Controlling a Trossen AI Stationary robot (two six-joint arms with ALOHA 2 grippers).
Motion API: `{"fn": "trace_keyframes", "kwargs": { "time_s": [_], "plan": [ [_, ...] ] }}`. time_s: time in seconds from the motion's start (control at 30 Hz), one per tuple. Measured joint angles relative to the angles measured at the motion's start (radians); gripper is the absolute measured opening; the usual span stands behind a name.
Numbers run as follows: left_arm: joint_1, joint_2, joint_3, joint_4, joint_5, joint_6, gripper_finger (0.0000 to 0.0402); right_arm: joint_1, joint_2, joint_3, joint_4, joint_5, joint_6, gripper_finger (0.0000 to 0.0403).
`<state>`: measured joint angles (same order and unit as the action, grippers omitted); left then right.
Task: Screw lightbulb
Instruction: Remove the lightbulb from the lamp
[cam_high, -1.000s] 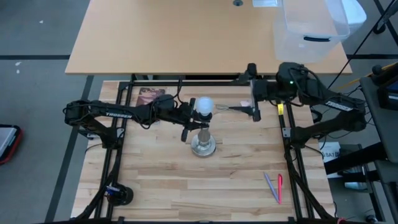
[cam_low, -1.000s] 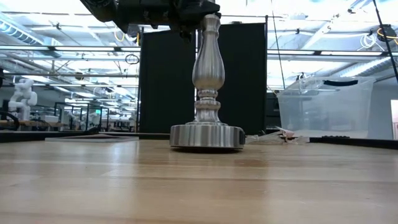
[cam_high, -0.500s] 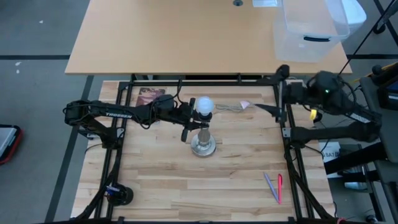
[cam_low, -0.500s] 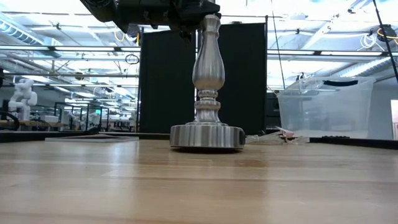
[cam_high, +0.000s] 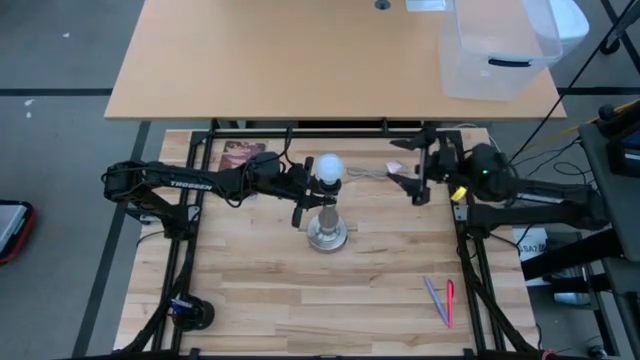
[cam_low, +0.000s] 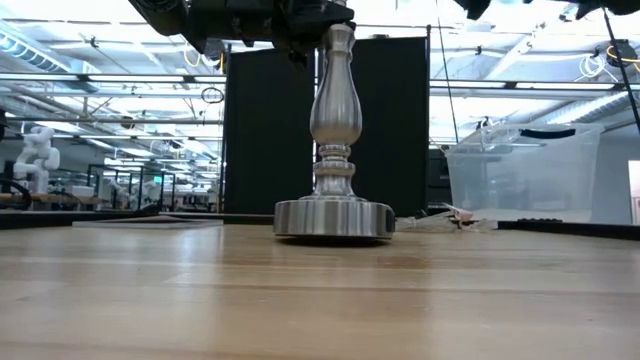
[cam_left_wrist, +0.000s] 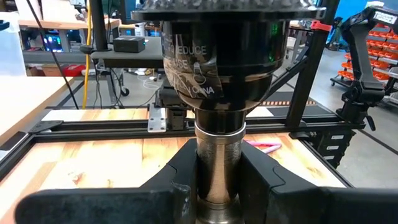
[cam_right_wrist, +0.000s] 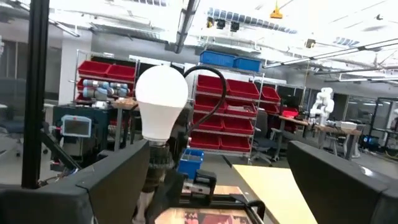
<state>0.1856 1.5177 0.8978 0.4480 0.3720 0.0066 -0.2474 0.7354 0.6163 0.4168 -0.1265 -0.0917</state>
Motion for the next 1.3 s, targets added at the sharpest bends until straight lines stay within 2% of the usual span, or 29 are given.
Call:
{"fn": "trace_keyframes", "kwargs": {
  "time_s": [0.23,0.6,0.77,0.97,1.3],
  "plan": [
    [0.000,0.000,0.000,0.001,-0.051,0.002,0.0072,0.038,0.136,0.003,0.184,-0.003,0.003,0.0373],
    [-0.006,0.000,0.000,0.000,-0.106,0.035,0.0072,0.103,0.253,0.081,0.224,0.012,-0.080,0.0373],
    [-0.006,0.001,0.000,0.000,-0.106,0.034,0.0072,0.130,0.304,0.112,0.224,0.138,-0.144,0.0373],
    [-0.006,0.001,0.000,0.000,-0.105,0.033,0.0072,0.159,0.343,0.138,0.224,0.208,-0.146,0.0373],
    [-0.006,0.000,0.000,-0.005,-0.105,0.048,0.0072,0.256,0.420,0.178,0.224,0.396,-0.157,0.0373]
  ]
}}
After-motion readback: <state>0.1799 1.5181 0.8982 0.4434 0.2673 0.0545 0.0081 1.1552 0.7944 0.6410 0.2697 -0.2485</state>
